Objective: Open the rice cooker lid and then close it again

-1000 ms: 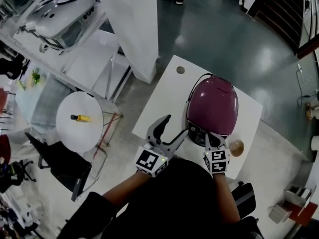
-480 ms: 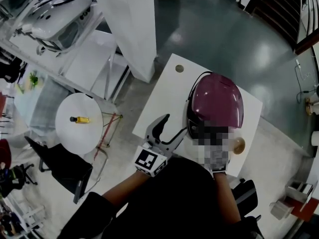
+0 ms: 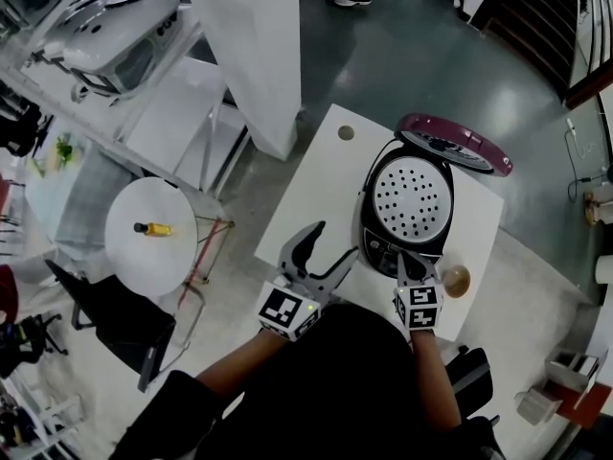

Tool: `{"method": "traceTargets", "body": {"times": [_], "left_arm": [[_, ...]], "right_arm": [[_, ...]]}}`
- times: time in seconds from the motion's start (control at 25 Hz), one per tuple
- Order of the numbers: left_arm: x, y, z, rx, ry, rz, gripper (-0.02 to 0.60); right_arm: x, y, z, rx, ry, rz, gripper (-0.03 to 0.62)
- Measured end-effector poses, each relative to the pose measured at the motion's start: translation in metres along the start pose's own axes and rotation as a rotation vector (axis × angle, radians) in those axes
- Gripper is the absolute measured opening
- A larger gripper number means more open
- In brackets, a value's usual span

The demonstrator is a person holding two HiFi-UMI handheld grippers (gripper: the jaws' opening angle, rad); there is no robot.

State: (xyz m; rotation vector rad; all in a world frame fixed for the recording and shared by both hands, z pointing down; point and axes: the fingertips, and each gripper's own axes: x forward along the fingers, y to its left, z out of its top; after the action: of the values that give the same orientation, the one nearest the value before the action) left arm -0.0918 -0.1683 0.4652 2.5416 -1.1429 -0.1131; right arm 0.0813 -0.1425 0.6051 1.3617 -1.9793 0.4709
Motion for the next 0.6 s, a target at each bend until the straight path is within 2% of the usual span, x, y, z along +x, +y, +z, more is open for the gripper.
{"method": "traceTargets", "body": {"times": [0.32,0.6], "left_arm": [[-0.007,0.003,-0.002,-0.004,0.000,0.006,0.282],[-0.008,0.001,-0.007,-0.051,0.023,-0.009,0.282]], "right_arm": [[0.000,0.001,0.001,0.009,0.005,-0.005,0.000],[-0.001,0.000,0.001,0.035,-0.029,-0.018,0.000]]}}
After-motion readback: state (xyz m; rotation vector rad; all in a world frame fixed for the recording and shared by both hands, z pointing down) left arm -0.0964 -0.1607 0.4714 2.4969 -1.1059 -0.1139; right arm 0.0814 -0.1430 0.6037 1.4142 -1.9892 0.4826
